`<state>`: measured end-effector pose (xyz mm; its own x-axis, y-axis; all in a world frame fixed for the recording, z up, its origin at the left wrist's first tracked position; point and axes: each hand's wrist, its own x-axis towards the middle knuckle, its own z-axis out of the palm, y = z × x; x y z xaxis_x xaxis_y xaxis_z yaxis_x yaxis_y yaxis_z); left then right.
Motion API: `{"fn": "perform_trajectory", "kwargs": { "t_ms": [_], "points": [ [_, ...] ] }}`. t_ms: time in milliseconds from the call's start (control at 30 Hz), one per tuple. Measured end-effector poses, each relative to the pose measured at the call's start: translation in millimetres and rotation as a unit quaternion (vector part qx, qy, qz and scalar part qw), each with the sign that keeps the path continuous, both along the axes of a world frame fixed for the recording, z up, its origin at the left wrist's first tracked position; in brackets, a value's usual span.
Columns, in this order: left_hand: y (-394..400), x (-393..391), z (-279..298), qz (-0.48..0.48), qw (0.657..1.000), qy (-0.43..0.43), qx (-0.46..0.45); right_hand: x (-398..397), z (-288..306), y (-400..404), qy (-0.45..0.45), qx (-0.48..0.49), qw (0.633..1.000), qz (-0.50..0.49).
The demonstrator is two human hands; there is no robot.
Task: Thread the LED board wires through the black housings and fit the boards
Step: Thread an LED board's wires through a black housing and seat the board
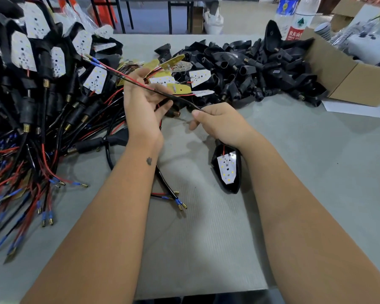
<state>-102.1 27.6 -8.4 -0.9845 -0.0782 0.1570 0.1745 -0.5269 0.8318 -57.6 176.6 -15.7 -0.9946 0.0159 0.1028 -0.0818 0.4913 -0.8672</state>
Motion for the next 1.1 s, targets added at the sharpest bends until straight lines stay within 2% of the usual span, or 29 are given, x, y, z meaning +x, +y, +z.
{"fn": "perform_trajectory", "kwargs": {
  "t_ms": [267, 400, 567, 700, 867, 933, 1000, 1067, 1100],
  "points": [
    [0.2, 5.4, -2.0, -0.025, 0.997, 0.054, -0.052, -2.6, -1.2, 3.3, -0.008, -0.043, 0.999, -0.003],
    [2.2, 0.1, -4.7, 0.025, 0.995, 0.048, -0.081, -1.9, 0.2, 1.2, 0.017, -0.038, 0.999, -0.027],
    [3.6, -9.1, -6.4, 0.063, 0.998, -0.006, -0.009, 3.4, 3.0, 0.3, 0.008, -0.014, 1.000, 0.009],
    [-0.5, -15.0, -5.4, 0.081, 0.995, -0.012, 0.054, 5.9, 4.5, 2.8, -0.025, -0.036, 0.998, 0.036],
    [-0.2, -13.4, -4.5, 0.075, 0.995, -0.017, 0.057, 5.8, 3.6, 5.3, -0.038, -0.048, 0.997, 0.048],
    [-2.0, -14.8, -2.2, 0.075, 0.997, -0.014, 0.025, 6.5, 2.6, 7.1, -0.036, -0.053, 0.997, 0.040],
    [-4.5, -18.0, -1.4, 0.090, 0.996, -0.005, -0.027, 5.9, 0.7, 8.1, -0.035, -0.106, 0.994, 0.020],
    [-5.5, -20.8, -3.1, 0.105, 0.989, 0.011, -0.104, 2.7, -1.6, 8.0, -0.022, -0.153, 0.988, -0.028],
    [-5.2, -20.9, -4.1, 0.108, 0.983, 0.022, -0.149, 0.0, -3.0, 8.3, -0.007, -0.143, 0.987, -0.066]
  ]
}}
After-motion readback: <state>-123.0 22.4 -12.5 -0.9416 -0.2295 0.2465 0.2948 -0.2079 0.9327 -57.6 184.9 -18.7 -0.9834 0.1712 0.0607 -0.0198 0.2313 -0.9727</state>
